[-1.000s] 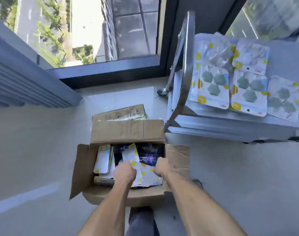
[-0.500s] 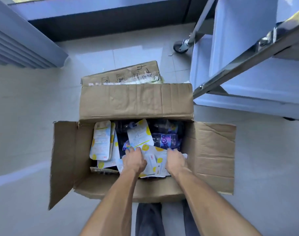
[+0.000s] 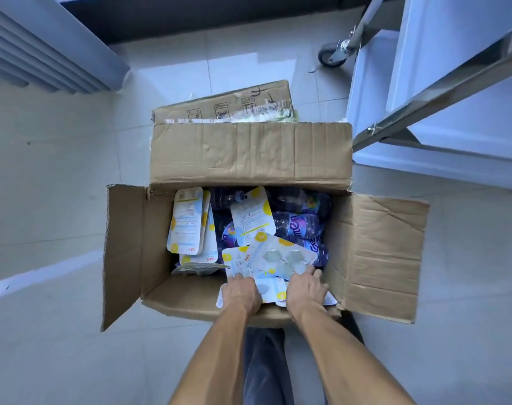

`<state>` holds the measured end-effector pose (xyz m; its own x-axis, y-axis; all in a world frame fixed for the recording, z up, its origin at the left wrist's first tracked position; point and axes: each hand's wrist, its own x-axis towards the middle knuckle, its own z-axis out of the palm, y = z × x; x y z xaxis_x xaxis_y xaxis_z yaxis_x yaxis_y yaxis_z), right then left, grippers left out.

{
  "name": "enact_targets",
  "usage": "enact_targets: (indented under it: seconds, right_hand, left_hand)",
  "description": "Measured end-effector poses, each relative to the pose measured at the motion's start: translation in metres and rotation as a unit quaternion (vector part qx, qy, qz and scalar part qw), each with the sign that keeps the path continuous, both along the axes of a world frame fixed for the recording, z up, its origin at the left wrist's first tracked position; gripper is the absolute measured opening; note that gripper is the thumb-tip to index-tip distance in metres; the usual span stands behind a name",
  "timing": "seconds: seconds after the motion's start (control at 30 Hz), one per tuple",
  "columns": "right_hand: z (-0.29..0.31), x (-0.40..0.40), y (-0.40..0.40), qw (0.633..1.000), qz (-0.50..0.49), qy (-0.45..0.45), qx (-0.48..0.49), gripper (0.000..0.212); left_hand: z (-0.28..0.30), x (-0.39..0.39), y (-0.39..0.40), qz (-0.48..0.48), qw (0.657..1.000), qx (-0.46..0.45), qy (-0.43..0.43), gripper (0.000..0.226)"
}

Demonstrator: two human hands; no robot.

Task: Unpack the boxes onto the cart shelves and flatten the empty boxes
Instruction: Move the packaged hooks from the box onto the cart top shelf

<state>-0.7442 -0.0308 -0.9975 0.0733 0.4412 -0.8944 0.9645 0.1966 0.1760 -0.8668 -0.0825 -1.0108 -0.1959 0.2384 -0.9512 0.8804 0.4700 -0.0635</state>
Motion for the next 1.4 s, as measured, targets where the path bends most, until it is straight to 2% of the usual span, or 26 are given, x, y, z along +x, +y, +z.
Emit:
enact_targets:
  seconds: [0.1, 0.27, 0.47, 0.6, 0.67, 0.77, 0.87, 0.93, 1.17, 1.3, 1.4]
  right_hand:
    - [-0.002, -0.003, -0.002, 0.999, -0.005, -0.017, -0.039, 0.040]
    - [-0.002, -0.001, 0.005, 0.999, 0.032, 0.010, -0.005, 0.038]
    - [0.007, 0.000, 0.012, 0.999, 0.043, 0.005, -0.006, 0.037]
    - [0.020, -0.016, 0.011, 0.992, 0.123, -0.017, -0.027, 0.038]
    - [0.027, -0.021, 0.016, 0.992, 0.118, -0.028, -0.035, 0.039]
    - [0.053, -0.023, 0.032, 0.997, 0.056, -0.022, -0.043, 0.038]
    - [0.094, -0.018, 0.054, 0.999, -0.008, 0.024, -0.037, 0.037]
    - [0.128, -0.011, 0.071, 0.998, -0.053, 0.034, 0.003, 0.037]
    - [0.301, 0.028, 0.108, 0.986, -0.118, 0.057, 0.107, 0.037]
    - [0.409, 0.057, 0.132, 0.972, -0.165, 0.083, 0.146, 0.039]
    - [0.477, 0.087, 0.153, 0.957, -0.214, 0.108, 0.164, 0.039]
  left_hand:
    - [-0.002, 0.002, 0.000, 0.014, 1.000, 0.001, -0.014, 0.034]
    - [0.003, 0.005, 0.006, 0.006, 1.000, 0.002, 0.026, 0.034]
    - [0.005, -0.003, 0.013, 0.044, 0.999, 0.022, 0.008, 0.027]
    - [0.011, -0.003, 0.013, 0.049, 0.999, 0.014, 0.021, 0.030]
    - [0.020, -0.002, 0.017, 0.041, 0.999, 0.007, 0.028, 0.033]
    - [0.049, -0.004, 0.032, 0.041, 0.998, 0.018, 0.034, 0.035]
    - [0.091, -0.011, 0.058, 0.063, 0.995, 0.061, 0.047, 0.030]
    - [0.130, -0.013, 0.079, 0.076, 0.990, 0.104, 0.055, 0.025]
    - [0.316, 0.015, 0.133, 0.102, 0.974, 0.196, 0.051, 0.022]
    - [0.428, 0.046, 0.170, 0.026, 0.961, 0.271, 0.045, 0.024]
    - [0.494, 0.079, 0.192, -0.045, 0.953, 0.293, 0.058, 0.023]
